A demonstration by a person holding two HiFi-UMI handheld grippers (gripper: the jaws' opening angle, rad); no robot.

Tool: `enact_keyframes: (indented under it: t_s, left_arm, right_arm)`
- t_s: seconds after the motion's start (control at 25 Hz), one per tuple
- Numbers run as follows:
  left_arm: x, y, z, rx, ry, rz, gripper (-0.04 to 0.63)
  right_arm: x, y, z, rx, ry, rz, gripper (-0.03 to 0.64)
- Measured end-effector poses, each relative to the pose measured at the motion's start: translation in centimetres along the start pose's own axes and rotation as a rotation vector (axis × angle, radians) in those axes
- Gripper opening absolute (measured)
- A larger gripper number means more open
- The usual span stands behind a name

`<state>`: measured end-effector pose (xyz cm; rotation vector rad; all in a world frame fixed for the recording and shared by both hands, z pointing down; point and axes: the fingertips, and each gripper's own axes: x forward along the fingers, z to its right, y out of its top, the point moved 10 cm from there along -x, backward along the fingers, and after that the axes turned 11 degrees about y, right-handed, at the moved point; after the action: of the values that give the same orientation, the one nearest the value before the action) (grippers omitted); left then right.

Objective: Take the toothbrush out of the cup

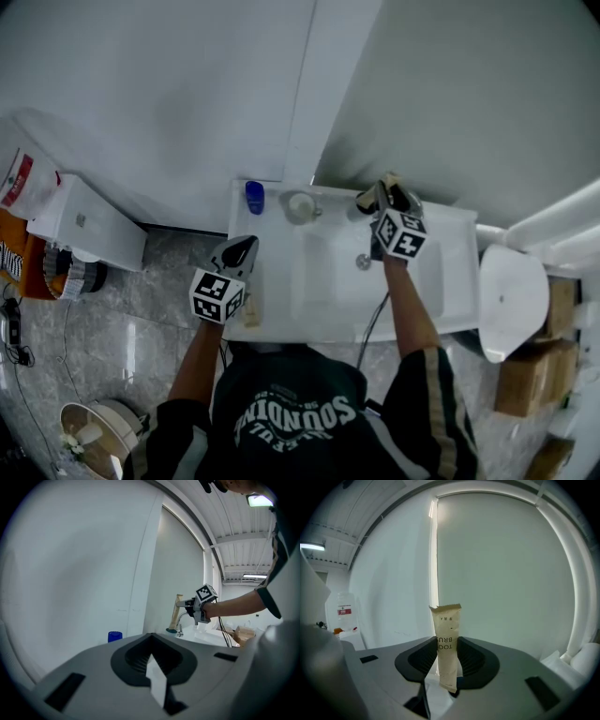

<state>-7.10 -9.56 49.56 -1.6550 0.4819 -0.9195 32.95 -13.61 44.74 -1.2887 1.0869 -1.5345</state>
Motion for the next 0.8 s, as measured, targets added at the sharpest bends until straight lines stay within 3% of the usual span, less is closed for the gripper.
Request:
enact_keyframes:
  t_s: [0.4,0.56,0.8]
  left_arm:
    - [-1.6,-0.9,-0.7,-0.017,0.014,-0.003,-0.002]
    - [-2.2,-1.4,-1.3,-0.024,0.028,-0.009,-0.002]
    - [-3.2,-2.1,-1.7,-0.037,0.045,-0.021,-0.002]
  right_arm:
    - [-1.9,-4.4,-6.2,0.034,0.096,-0.021,0.123]
    - [-2.8,-7.9,-9.0,0.001,0.139,-0.061,0.123]
    - [-4.1,-11.1,-11.9,0.039,0.205,-0.126,0.120]
